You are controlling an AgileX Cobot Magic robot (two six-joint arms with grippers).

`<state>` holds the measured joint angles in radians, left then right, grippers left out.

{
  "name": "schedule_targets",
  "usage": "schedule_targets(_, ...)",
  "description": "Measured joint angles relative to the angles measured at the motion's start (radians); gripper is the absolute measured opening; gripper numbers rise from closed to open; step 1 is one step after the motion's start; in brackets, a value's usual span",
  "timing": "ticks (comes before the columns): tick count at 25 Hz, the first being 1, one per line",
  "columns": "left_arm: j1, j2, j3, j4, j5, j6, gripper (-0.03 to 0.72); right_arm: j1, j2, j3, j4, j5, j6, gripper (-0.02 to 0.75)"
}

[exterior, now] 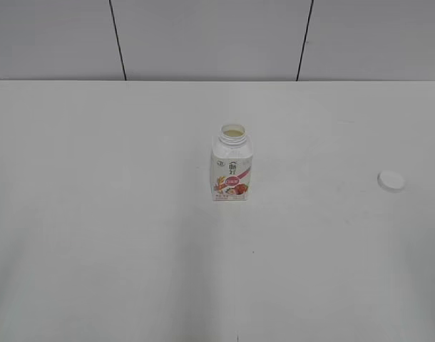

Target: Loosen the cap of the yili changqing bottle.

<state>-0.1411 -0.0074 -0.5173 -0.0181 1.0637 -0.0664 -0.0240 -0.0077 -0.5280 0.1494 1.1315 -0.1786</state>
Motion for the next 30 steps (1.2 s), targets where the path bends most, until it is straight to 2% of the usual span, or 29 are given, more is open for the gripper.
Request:
schedule_targets(11, 0.001, 0.000, 0.001, -0.003, -0.004, 0.001, 0.490, 0.000, 0.000, 0.014, -0.007, -0.027, -0.009, 0.586)
schedule_targets(19, 0.081, 0.000, 0.001, -0.003, -0.005, 0.001, 0.489, 0.000, 0.000, 0.014, -0.048, -0.030, -0.012, 0.586)
schedule_targets(30, 0.089, 0.000, 0.001, -0.003, -0.006, 0.001, 0.488, 0.000, 0.000, 0.014, -0.048, -0.031, -0.012, 0.586)
